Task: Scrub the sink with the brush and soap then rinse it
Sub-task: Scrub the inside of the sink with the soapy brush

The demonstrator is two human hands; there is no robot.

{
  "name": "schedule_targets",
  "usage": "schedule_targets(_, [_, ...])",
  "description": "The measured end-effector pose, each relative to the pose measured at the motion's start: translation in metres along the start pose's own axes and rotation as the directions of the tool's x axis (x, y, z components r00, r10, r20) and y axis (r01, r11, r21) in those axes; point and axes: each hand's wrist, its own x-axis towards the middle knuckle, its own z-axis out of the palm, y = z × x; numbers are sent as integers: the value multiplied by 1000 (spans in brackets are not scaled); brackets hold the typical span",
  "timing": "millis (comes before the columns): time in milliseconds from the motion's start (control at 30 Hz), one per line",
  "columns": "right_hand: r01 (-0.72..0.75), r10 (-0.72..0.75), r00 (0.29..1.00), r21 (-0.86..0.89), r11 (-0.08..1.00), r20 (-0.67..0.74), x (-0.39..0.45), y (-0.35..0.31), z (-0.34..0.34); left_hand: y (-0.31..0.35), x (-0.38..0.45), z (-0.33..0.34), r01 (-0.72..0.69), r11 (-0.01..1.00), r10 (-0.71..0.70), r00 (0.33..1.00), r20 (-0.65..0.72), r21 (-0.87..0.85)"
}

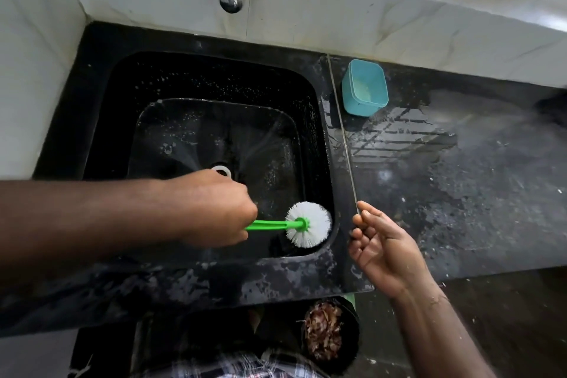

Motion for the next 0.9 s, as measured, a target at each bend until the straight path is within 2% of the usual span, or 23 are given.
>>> schedule_targets(67, [-2, 2, 1000, 9, 1000, -6, 1, 0, -1, -2, -8, -14, 36, 999, -37, 999, 7, 25])
schedule_targets(200, [8, -7, 1000, 23, 1000, -13, 3, -3, -4, -16, 21, -32, 251, 967, -252, 967, -34, -45])
schedule_targets(300, [23, -22, 999, 21, 1000, -26, 1, -5, -8, -35, 44, -30, 347, 934, -352, 935, -48, -84])
schedule_targets(400, [18, -17, 1000, 23, 1000, -21, 0, -5, -8, -18, 38, -19, 295, 952, -298, 954, -23, -82])
schedule_targets(500, [0, 1, 1000, 19, 1000, -5, 3, -3, -2, 22, 15, 2, 113, 990, -107, 991, 79, -84])
schedule_targets(533, [-7, 7, 1000, 14, 1000, 6, 4, -2, 2, 28, 7, 6, 96, 991, -87, 992, 93, -92])
schedule_targets(667, [-14, 19, 996, -51, 999, 86, 6, 3, 23, 5, -16, 17, 224, 956, -216, 974, 60, -191])
schedule_targets(767, [-4, 40, 988, -230, 973, 152, 5, 12, 41, -2, -17, 21, 362, 831, -387, 922, 29, -423])
schedule_targets(833, [-25, 94, 981, -372, 928, 168, 6, 26, 56, 1, -7, 23, 389, 643, -492, 870, 33, -660])
schedule_targets(900, [-53, 137, 975, -414, 909, 176, 10, 39, 77, 9, 5, 25, 303, 402, -563, 826, 28, -864])
